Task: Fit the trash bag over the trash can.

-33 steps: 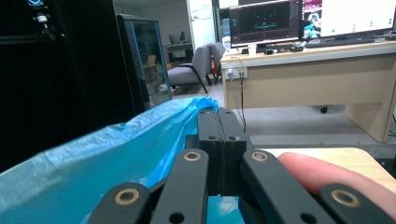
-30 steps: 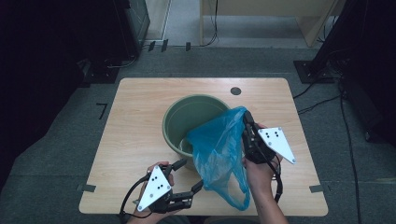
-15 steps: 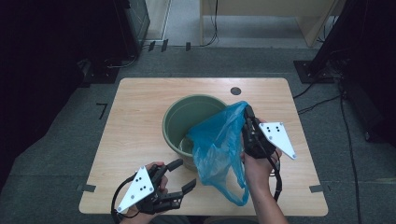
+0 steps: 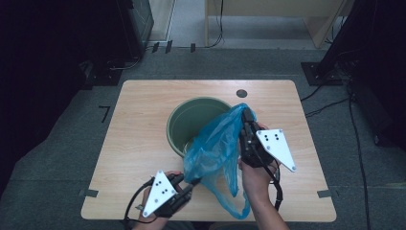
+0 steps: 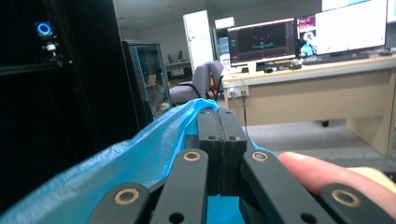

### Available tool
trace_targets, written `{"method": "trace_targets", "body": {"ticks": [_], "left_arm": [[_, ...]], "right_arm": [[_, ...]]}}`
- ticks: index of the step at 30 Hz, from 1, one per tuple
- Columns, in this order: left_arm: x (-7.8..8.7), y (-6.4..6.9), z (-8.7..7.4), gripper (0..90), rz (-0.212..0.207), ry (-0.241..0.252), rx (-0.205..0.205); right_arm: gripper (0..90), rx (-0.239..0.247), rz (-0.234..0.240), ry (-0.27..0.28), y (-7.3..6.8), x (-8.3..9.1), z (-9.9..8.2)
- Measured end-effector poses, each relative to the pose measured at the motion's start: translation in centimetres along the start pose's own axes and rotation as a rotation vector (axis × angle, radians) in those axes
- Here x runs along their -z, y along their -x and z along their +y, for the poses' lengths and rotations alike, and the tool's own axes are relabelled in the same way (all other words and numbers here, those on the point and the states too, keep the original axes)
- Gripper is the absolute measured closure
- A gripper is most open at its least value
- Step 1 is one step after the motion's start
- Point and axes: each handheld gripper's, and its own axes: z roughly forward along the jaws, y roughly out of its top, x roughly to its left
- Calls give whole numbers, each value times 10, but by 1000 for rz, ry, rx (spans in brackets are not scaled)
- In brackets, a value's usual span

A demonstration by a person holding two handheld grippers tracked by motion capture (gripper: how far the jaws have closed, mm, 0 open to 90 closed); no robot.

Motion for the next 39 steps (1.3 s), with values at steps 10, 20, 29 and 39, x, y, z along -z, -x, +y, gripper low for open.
{"method": "trace_targets", "body": {"ticks": [10,20,29,39], "left_arm": [[28,-74,12,860,212,5,57],[29,-106,10,813,327,-14,82],[21,-97,-5,787,252,-66,78],[13,-102,-17,888,279,-111,81]], "right_arm": [[900,134,27,-87,28,11,-23],[900,259,96,-137,26,21,-41],[900,277,56,-177,42,29,-65],[900,269,53,-220,53,18,-81]]}}
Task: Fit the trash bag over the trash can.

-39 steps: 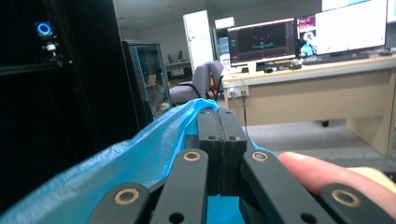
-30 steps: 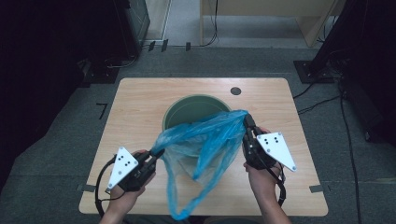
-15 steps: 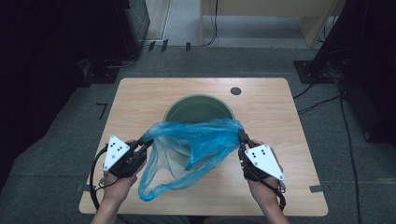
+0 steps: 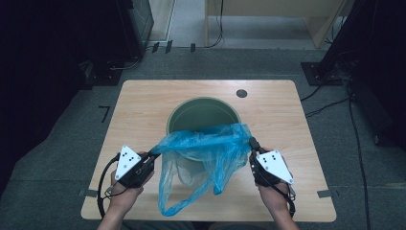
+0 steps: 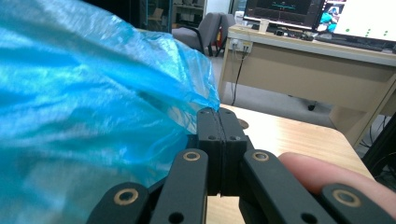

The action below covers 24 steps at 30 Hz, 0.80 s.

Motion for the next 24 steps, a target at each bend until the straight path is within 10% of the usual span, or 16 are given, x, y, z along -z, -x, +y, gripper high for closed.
{"method": "trace_targets", "body": {"ticks": [9,24], "left_arm": [[-15,-9,22,898,77,34,5],[-75,-19,29,898,86,2,115]], "right_arm": [[900,-5,-1,9,-1,-26,26],[900,-167,136,-164,0,-66,2]]}}
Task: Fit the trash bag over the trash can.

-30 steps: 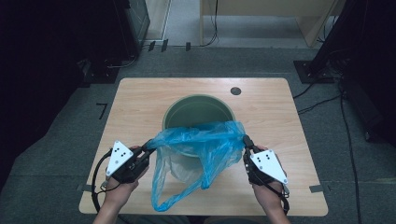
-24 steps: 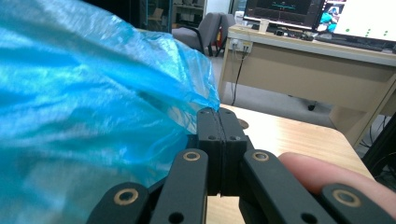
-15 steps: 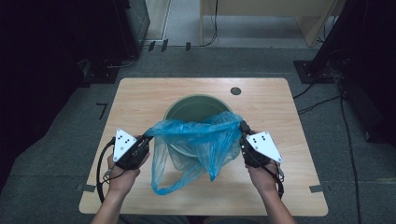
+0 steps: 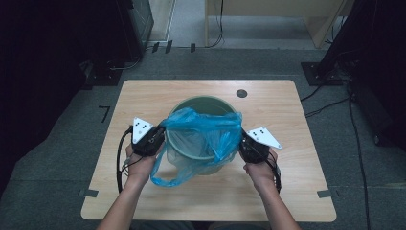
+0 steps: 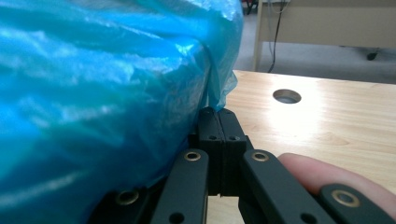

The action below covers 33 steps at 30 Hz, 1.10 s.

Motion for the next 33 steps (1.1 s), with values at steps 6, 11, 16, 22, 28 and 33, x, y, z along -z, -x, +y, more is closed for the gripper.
{"method": "trace_targets", "body": {"ticks": [6,11,16,22,28,33], "left_arm": [[-8,-9,7,900,-17,-34,-8],[-9,-14,3,900,-60,-71,-47],[-4,-13,-1,900,-100,-100,-70],[8,-7,-7,900,-101,-95,-92],[26,-4,-14,900,-105,-82,-96],[29,-8,-9,900,-80,-72,-82]], "right_arm": [[900,56,13,-18,-11,11,-3],[900,120,44,-16,-17,29,-1],[900,140,50,-10,-23,41,0],[900,153,50,-6,-25,50,-5],[900,178,78,0,-25,59,-8],[900,162,67,20,-15,60,5]]}}
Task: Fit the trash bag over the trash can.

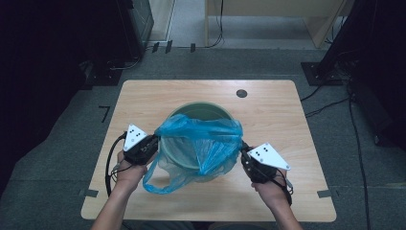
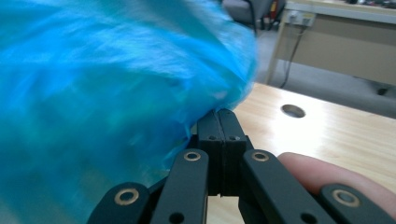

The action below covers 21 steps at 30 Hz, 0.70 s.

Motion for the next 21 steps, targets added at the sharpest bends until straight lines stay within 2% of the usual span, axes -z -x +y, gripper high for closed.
{"method": "trace_targets", "body": {"ticks": [1,2,3,5,7,9,11,12,13,15,16,17,19,20,21], "left_arm": [[0,-2,2,900,12,4,14],[-1,-7,6,900,42,22,47],[-1,-7,6,900,42,22,47],[-3,-11,8,900,58,40,94],[-8,-12,8,900,66,37,107],[-11,-10,6,899,58,31,109],[-13,-9,3,897,56,28,106],[-13,-8,3,897,56,31,112],[-13,-9,2,894,56,31,114],[-11,-9,2,893,55,40,118],[-10,-10,2,890,54,50,121],[-8,-10,3,890,53,59,121],[-4,-12,4,888,61,77,123],[-2,-14,5,888,63,81,130],[-1,-15,5,888,66,86,132]], "right_arm": [[900,-10,-9,1,3,-2,3],[900,-21,-9,4,7,-4,5],[900,-21,-9,4,7,-4,5],[900,-15,-20,-8,12,-10,9],[877,-30,-12,-54,18,-22,10],[857,-28,-8,-69,17,-26,9],[767,-14,14,-86,14,-31,2],[767,-14,14,-86,14,-31,2],[696,-25,4,-75,15,-30,0],[674,-37,7,-69,17,-29,-1],[639,-44,7,-37,23,-23,-1],[639,-44,7,-37,23,-23,-1],[605,-19,33,-6,28,-16,-1],[574,20,60,15,31,-7,-1],[563,29,75,21,33,-3,-2]]}}
